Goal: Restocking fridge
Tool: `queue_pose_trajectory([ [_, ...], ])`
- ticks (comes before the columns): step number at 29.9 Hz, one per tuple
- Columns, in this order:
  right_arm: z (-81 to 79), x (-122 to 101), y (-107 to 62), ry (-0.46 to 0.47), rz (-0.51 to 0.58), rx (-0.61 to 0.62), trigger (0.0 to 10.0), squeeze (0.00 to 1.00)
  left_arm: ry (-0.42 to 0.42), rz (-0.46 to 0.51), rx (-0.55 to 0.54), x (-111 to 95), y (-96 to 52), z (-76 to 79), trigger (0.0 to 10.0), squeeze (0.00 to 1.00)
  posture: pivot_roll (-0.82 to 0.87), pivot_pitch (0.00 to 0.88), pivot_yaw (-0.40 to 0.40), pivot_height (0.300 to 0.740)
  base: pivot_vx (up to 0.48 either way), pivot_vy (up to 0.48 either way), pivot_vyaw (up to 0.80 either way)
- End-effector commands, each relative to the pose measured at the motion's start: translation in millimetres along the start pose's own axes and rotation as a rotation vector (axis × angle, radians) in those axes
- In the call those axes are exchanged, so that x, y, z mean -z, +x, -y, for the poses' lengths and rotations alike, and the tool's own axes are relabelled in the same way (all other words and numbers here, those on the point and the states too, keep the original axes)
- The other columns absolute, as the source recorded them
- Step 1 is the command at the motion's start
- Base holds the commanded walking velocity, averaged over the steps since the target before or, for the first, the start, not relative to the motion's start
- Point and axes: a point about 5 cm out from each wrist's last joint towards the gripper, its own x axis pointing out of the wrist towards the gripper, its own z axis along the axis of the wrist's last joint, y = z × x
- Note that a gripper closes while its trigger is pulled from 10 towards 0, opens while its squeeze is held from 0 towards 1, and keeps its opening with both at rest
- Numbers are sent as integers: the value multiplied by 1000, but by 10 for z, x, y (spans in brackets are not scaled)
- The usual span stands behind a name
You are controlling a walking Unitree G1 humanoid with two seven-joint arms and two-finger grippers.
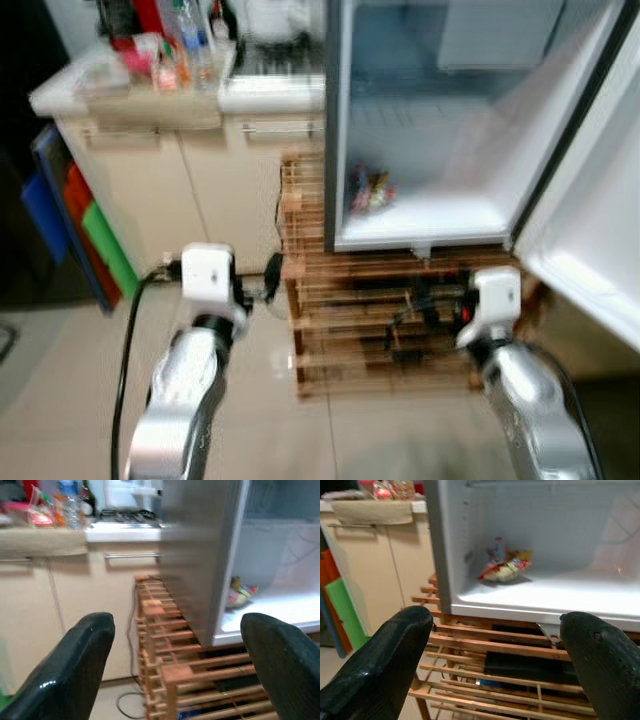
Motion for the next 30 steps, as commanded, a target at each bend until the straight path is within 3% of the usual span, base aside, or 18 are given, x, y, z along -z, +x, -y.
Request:
queue_pose_trajectory([
  [1,35,-37,-8,-9,10,10,10000,0,-11,14,24,-20,6,42,10000,0,-195,0,52,740,0,-458,0],
  [12,37,20,-84,-31,-17,-9,10000,0,-3,19,48,-24,9,62,10000,0,-200,0,59,740,0,-455,0],
  [15,33,85,-169,-55,-50,-54,10000,0,-1,21,53,-26,9,64,10000,0,-200,0,57,740,0,-455,0],
  [19,79,393,-399,-92,-221,-150,10000,0,-18,2,46,2,19,51,10000,0,-207,0,57,740,77,-298,0],
  [20,133,553,-497,-116,-311,-155,10000,0,-30,-33,50,49,40,37,10000,0,-209,0,56,740,0,0,0],
  [21,133,553,-497,-116,-311,-155,10000,0,-30,-33,50,49,40,37,10000,0,-209,0,56,740,0,0,0],
  [22,261,779,-660,-170,-432,-122,10000,0,-55,-93,49,136,86,-3,10000,0,-210,0,54,740,0,0,0],
  [24,496,1018,-834,-232,-589,-14,10000,0,-61,-215,2,304,150,-138,10000,0,-215,0,55,740,0,0,0],
  [26,748,1196,-1021,-305,-747,110,10000,0,2,-369,-64,518,164,-316,10000,0,-219,0,59,740,0,0,0],
  [27,812,1233,-1072,-319,-783,142,10000,0,23,-407,-82,571,159,-366,10000,0,-222,0,60,740,0,0,0],
  [29,958,1329,-1216,-355,-877,224,10000,0,-7,-394,-96,576,192,-428,10000,0,-225,0,62,740,0,0,0],
  [30,958,1329,-1216,-355,-877,224,10000,0,-7,-394,-96,576,192,-428,10000,0,-225,0,62,740,0,0,0],
])
